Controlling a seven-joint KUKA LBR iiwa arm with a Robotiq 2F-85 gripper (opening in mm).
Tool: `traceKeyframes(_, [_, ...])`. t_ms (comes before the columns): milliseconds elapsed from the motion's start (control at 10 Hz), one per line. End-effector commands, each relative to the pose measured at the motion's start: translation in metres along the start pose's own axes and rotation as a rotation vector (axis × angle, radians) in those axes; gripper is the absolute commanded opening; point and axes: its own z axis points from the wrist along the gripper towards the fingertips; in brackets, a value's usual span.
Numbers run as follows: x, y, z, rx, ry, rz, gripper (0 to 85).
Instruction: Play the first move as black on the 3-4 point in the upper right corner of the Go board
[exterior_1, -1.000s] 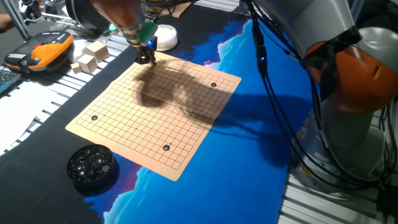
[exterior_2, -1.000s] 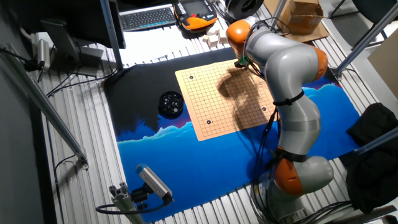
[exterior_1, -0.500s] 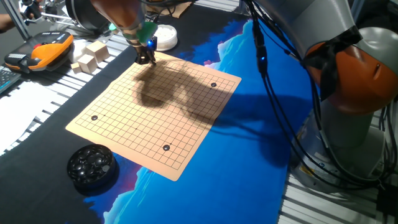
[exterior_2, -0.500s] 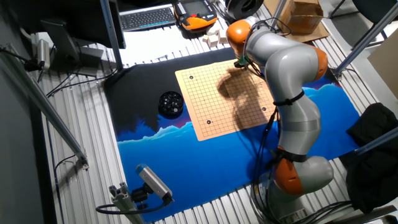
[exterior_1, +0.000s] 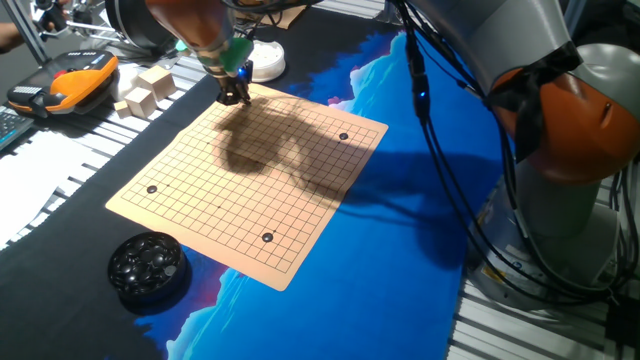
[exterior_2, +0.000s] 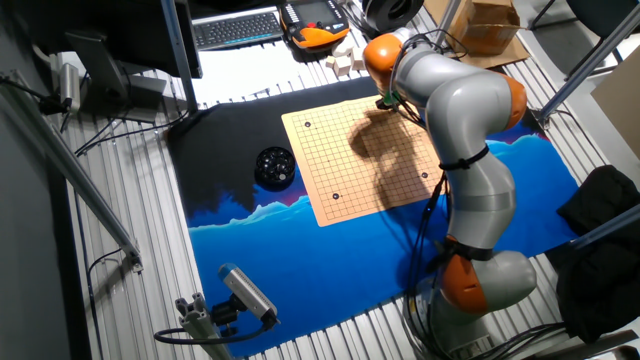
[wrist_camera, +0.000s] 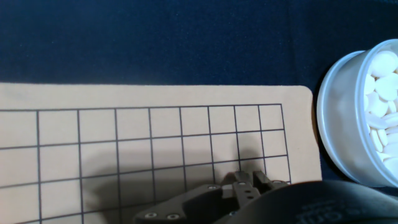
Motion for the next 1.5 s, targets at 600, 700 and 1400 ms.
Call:
traceKeyframes(600, [0.0001, 0.0009, 0.0014, -0.019, 0.001, 0.001, 17.0])
traceKeyframes(700, [0.0001, 0.0006, 0.0020, -0.017, 0.001, 0.001, 17.0])
traceKeyframes(1400, [0.0006, 0.0027, -0.0016, -0.028, 0.003, 0.011, 17.0])
